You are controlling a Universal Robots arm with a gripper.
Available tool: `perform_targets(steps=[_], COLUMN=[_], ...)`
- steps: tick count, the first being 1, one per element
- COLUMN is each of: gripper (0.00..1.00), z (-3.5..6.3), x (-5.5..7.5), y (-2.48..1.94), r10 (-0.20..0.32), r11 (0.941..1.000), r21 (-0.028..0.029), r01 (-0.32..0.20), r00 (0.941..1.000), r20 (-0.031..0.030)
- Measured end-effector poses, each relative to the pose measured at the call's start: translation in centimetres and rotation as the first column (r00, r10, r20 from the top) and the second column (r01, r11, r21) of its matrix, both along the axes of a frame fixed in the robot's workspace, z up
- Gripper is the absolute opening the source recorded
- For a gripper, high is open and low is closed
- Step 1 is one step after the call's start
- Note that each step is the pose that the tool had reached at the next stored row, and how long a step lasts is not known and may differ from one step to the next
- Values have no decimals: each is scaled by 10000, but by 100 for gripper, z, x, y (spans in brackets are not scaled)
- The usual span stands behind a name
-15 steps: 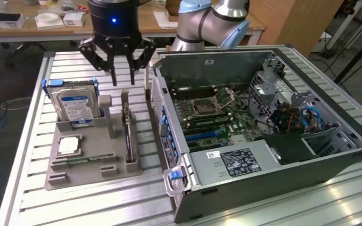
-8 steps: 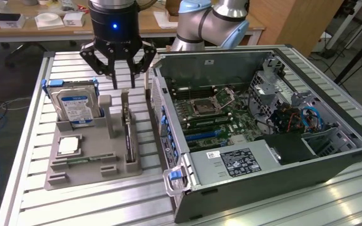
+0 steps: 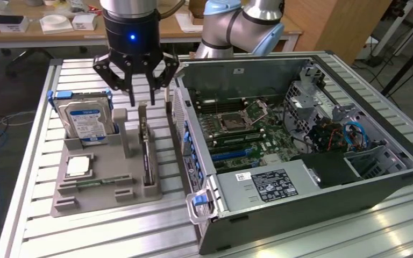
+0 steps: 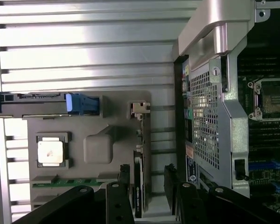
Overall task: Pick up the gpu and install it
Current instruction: 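Pick up the gpu and move the gpu toward the slot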
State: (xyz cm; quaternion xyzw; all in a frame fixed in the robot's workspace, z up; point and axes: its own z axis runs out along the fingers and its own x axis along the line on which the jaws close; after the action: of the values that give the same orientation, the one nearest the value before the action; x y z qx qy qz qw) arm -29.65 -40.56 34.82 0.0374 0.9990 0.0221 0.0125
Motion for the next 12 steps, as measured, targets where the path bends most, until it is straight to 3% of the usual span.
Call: perform_targets(steps=[5, 12], gripper=[43, 43], z=[-63, -141], x=[5, 10], y=[-25, -99], r10=[0, 0], r11=[10000, 10000], r21=[0, -1], r01=[0, 0], r00=[10000, 10000], r20=[0, -2])
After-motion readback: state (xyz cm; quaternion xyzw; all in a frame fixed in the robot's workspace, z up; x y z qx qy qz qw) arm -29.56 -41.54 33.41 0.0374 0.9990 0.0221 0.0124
